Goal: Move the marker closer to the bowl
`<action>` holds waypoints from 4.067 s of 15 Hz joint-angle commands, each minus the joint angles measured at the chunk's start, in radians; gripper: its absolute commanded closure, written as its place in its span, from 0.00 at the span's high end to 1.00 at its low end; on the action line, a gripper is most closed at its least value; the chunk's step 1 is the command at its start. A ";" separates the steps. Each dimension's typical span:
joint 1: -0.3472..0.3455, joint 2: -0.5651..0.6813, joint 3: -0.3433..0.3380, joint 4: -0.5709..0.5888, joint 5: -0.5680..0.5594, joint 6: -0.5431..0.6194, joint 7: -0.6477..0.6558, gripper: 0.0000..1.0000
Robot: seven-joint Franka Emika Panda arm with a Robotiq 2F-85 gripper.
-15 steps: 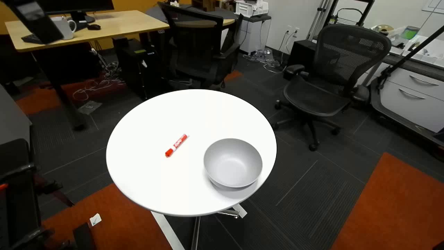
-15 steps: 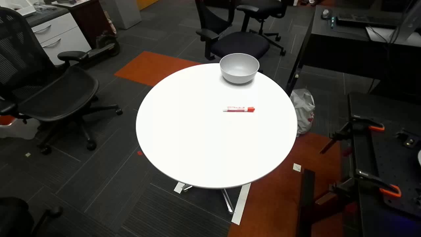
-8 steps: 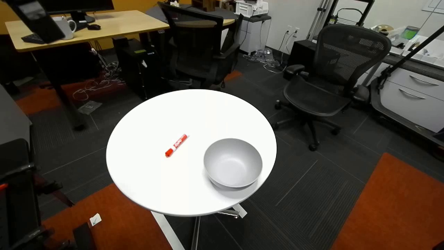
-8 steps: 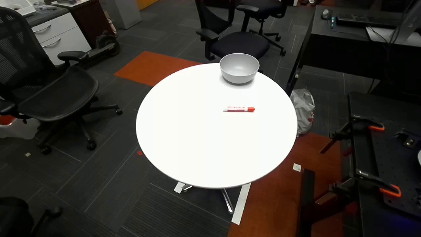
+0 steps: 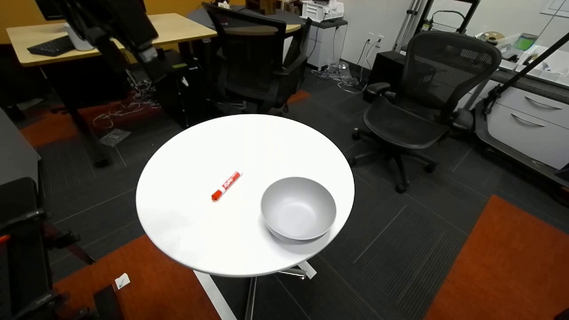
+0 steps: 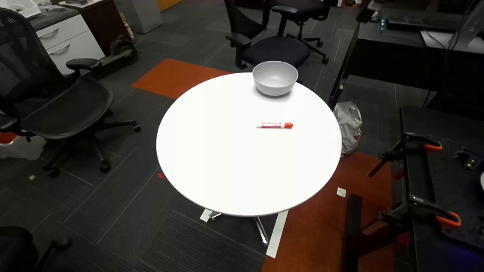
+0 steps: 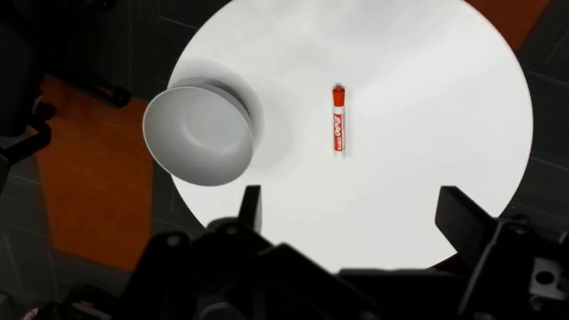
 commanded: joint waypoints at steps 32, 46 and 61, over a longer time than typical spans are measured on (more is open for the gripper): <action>-0.108 1.103 0.200 0.552 0.078 0.186 -0.083 0.74; -0.120 1.073 0.178 0.538 0.060 0.190 -0.066 0.05; -0.211 1.027 0.062 0.568 0.124 0.102 0.043 0.05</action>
